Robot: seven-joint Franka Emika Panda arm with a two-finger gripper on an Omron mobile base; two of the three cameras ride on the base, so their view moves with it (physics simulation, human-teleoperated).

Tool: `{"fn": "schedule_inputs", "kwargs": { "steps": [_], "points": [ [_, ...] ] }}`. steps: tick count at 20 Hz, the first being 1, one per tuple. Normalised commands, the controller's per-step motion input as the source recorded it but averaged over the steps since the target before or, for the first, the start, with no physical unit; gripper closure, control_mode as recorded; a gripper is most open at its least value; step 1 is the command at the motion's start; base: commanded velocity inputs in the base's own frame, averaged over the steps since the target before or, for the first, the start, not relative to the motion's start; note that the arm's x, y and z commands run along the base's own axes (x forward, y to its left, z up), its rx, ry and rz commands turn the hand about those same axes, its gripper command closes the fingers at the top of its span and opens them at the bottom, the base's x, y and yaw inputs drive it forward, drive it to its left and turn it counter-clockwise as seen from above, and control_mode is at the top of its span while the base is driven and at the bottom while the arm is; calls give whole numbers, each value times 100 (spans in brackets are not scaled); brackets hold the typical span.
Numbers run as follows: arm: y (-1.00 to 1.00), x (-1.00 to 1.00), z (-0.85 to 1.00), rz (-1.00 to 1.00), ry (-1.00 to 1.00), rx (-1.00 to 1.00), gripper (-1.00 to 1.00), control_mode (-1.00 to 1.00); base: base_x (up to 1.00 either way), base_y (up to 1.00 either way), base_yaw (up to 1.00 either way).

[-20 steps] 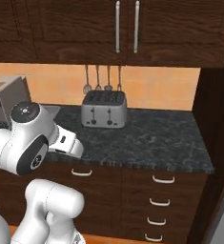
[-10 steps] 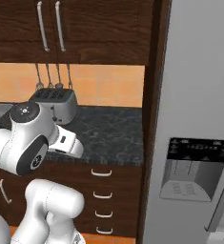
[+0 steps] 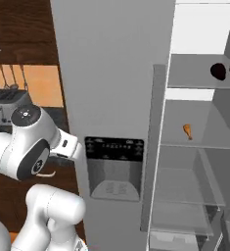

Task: Place one avocado and one chicken drumstick in each tupperware on the nearby counter, to pack two identical lunches.

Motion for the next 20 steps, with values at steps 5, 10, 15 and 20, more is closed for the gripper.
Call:
{"fn": "schedule_inputs", "kwargs": {
  "steps": [5,10,15,20],
  "points": [
    [0,0,0,0,0,0,-100,100,0,-92,0],
    [0,0,0,0,0,0,-100,100,0,-60,0],
    [0,0,0,0,0,0,-100,100,2,-35,0],
    [0,0,0,0,0,0,-100,100,4,-43,1]
  ]
}}
